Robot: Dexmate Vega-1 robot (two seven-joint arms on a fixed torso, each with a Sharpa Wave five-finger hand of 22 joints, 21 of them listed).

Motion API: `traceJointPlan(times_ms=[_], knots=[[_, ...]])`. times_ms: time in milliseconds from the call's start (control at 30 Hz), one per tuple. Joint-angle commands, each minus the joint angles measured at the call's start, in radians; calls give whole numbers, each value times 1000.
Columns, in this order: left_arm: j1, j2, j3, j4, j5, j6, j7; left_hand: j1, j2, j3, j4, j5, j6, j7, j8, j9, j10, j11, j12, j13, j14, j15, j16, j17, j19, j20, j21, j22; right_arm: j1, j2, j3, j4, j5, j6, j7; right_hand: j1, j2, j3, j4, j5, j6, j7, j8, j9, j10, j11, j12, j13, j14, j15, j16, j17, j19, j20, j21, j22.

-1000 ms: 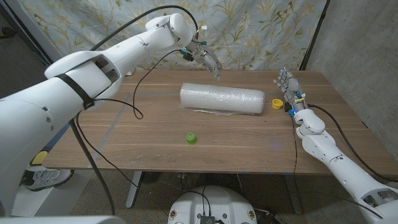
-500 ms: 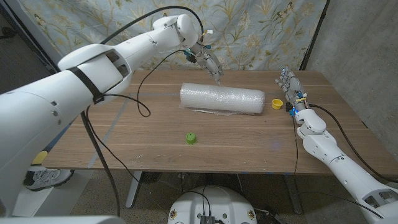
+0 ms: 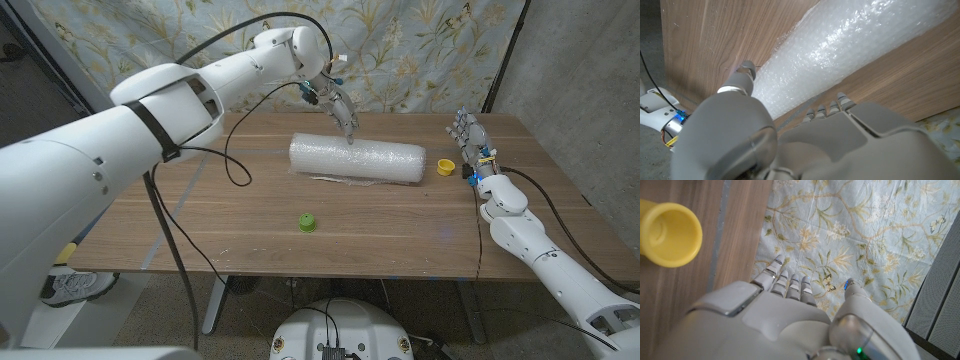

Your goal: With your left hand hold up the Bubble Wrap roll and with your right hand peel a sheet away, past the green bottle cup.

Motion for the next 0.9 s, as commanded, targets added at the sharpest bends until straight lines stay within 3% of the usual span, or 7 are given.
traceJointPlan(times_ms=[33, 367, 900], knots=[[-15, -36, 24, 80, 17, -42, -4, 13, 4, -4, 2, 8, -144, 3, 5, 4, -112, 9, 5, 1, -82, 4, 2, 4, -10, 3, 0, 1, 6, 0, -5, 4, -4, -9, 0, -9, 1, 3, -5, 0, -4, 0, -2, 6, -6, -1, 1, 1, -12, 3, -3, 2, -3, 3, 1, 2], [-52, -132, 55, 278, 34, -127, 60, 17, 9, -8, 6, 8, -146, 1, 8, 4, -116, 8, 7, 2, -90, 4, 2, 4, -27, 5, -2, 1, 12, 7, -8, 20, -1, -9, 4, -10, 1, 2, -6, 0, -6, 1, -1, 6, -8, -1, 2, 1, -13, 3, -2, 2, -5, 4, 3, 2], [-62, -181, 137, 323, 42, -77, 240, 23, 19, -15, 11, 7, -154, -4, 9, 4, -136, 9, 5, 2, -108, 5, 1, 5, -50, 8, -2, 2, 20, 15, -4, 54, 12, -3, 14, -12, 2, 2, -9, 0, -9, -1, 0, 6, -11, -4, 4, 1, -18, 4, -1, 2, -8, 5, 4, 2]])
